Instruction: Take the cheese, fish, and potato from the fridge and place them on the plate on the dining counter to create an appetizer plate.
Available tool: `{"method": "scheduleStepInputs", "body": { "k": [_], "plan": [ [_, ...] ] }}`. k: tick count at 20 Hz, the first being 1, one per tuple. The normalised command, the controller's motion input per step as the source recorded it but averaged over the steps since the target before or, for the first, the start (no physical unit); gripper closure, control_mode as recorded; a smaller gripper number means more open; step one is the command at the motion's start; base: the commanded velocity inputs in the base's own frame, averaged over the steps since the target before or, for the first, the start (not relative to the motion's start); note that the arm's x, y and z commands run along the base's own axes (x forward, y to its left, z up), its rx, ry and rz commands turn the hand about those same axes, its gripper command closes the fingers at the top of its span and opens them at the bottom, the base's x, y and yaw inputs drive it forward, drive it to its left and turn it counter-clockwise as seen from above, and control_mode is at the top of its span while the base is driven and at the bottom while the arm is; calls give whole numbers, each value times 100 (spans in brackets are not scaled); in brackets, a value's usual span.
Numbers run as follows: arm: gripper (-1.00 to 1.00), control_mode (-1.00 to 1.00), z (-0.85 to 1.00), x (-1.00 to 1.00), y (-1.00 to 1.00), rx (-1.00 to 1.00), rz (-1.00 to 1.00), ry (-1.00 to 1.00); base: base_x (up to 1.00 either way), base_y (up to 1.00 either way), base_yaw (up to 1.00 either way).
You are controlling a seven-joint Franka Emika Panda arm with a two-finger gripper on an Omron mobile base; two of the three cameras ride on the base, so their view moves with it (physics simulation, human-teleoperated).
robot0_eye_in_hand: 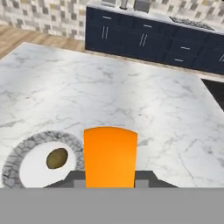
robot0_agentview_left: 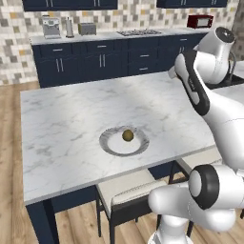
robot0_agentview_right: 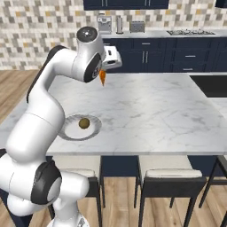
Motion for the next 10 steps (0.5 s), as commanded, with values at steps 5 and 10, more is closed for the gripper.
{"method": "scheduleStepInputs", "body": {
  "k": [5,10],
  "plan": [
    [100,-100,-29,-4,16,5,0,13,0,0,0],
    [100,-100,-38,-7,35,14,0,14,0,0,0]
  ]
}}
